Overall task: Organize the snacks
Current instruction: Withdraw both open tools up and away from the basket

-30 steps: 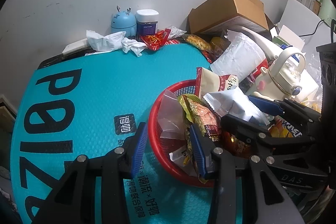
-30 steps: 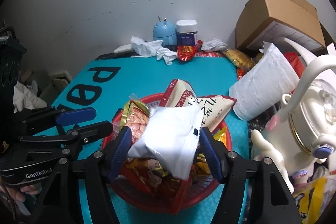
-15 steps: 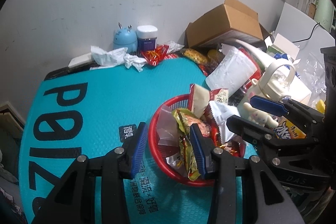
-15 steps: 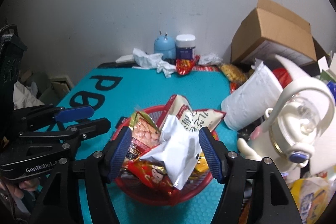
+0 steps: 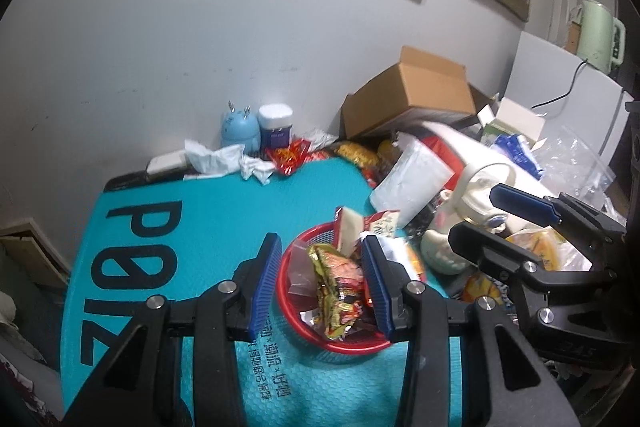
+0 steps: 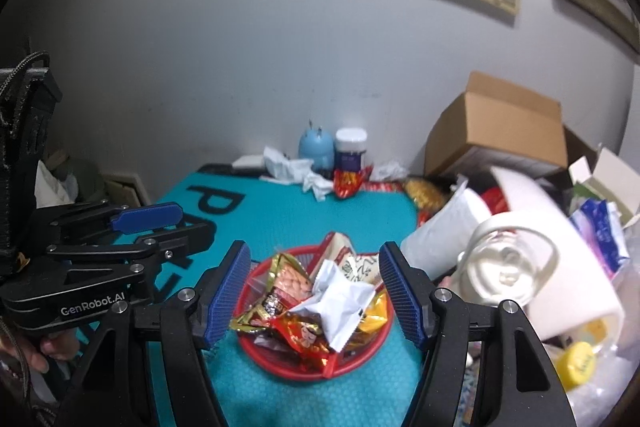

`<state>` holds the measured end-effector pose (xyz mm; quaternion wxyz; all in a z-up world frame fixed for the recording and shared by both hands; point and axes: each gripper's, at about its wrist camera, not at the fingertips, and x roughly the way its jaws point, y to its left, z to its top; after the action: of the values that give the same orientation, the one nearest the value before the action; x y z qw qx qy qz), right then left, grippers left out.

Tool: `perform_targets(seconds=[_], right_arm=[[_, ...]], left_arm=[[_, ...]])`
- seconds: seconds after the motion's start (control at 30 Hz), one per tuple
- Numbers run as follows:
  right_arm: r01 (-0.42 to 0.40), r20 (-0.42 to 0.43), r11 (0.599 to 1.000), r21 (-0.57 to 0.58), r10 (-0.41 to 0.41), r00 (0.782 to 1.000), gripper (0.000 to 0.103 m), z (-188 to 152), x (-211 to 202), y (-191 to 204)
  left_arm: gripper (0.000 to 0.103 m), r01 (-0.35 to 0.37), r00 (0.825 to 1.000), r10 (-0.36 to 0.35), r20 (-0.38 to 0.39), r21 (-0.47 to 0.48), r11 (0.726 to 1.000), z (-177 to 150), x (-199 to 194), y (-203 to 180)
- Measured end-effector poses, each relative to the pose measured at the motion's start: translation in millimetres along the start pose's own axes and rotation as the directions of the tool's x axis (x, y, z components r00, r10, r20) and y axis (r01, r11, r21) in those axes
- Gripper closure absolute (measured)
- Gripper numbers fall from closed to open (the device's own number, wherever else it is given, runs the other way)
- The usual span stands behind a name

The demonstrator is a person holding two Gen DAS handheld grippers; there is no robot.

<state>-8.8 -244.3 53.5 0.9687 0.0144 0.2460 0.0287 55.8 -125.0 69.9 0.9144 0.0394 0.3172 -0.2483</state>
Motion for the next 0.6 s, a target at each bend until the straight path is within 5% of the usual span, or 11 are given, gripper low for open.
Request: perform_targets(seconds=[0.4, 0.6], right_arm=[[0.066, 0.102, 0.998, 0.014, -0.067, 0.992, 0.026, -19, -74, 3], [0.096, 0.108, 0.995, 0.036, -0.099, 0.989, 0.014, -36, -96, 0]], left_arm=[[0.062, -0.004, 0.998, 0.0, 0.066, 0.061, 0.998, -13, -52, -31], [0.062, 0.006, 0.998, -0.011, 0.061, 0.077, 0.997, -28, -66, -40]])
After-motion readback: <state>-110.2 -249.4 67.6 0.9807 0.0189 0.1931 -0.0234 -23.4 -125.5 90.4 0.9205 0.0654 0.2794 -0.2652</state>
